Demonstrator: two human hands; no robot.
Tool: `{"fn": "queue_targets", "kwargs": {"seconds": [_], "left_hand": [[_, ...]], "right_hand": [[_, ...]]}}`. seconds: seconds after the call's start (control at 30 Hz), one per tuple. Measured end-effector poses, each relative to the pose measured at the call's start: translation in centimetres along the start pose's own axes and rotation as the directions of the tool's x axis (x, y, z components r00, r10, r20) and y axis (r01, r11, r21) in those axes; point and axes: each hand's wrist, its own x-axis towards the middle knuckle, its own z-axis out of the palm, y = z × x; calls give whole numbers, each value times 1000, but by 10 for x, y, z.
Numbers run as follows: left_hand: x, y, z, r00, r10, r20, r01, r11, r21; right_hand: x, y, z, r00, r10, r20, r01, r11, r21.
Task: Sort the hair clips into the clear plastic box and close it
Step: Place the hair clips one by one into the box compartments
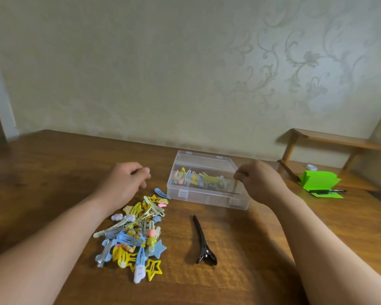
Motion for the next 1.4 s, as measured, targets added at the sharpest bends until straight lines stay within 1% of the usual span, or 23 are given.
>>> {"fn": "queue_targets", "kwargs": {"seconds": [0.17,0.27,0.33,0.47,0.57,0.7,0.77,0.87,0.93,1.0,1.07,1.13,1.2,1.3,1.4], "left_hand": [[1,-2,0,1000,-9,0,9,1000,-11],[1,-3,0,1000,-10,2,10,1000,-10],[1,-2,0,1000,-12,6,12,1000,-7],[1,-2,0,1000,-19,15,19,1000,1],[1,-3,-1,1000,-26,15,26,1000,-8],[0,-1,-1,1000,-24,18,24,1000,-12],[0,-2,-1,1000,-17,16,17,1000,-5],[2,-3,0,1000,-14,6,14,1000,5],[5,-6,1,1000,-20,3,20,1000,-12],[6,-8,1,1000,-24,-1,24,999,-46],[8,-8,1,1000,-20,-11,19,997,-74],[8,-7,0,1000,-19,-20,17,997,-78],[8,-6,-1,1000,-16,-22,14,997,-69],[8,-5,-1,999,-18,-27,16,998,-68],[9,-5,-1,1000,-22,-18,21,997,-73]], "right_hand": [[-4,-1,-2,999,29,-20,-29,999,30],[-8,-5,-6,997,47,-63,-43,997,68],[-11,-6,-7,996,39,-77,-34,998,60],[-13,-7,0,999,28,-27,-27,998,48],[-14,-10,-2,996,25,-80,-21,999,49],[-16,-27,-10,991,-1,-137,10,998,65],[-13,-47,-15,990,-60,-127,71,994,80],[-10,-92,-16,976,-214,-31,217,962,167],[-8,-124,-10,944,-329,30,320,933,165],[-6,-155,-1,900,-425,98,419,905,74],[-3,-180,9,844,-493,209,520,848,-101],[0,-196,17,802,-483,351,580,770,-266],[2,-202,22,794,-439,421,587,732,-345],[6,-204,26,806,-419,418,569,742,-354],[11,-200,23,805,-388,449,555,760,-337]]}}
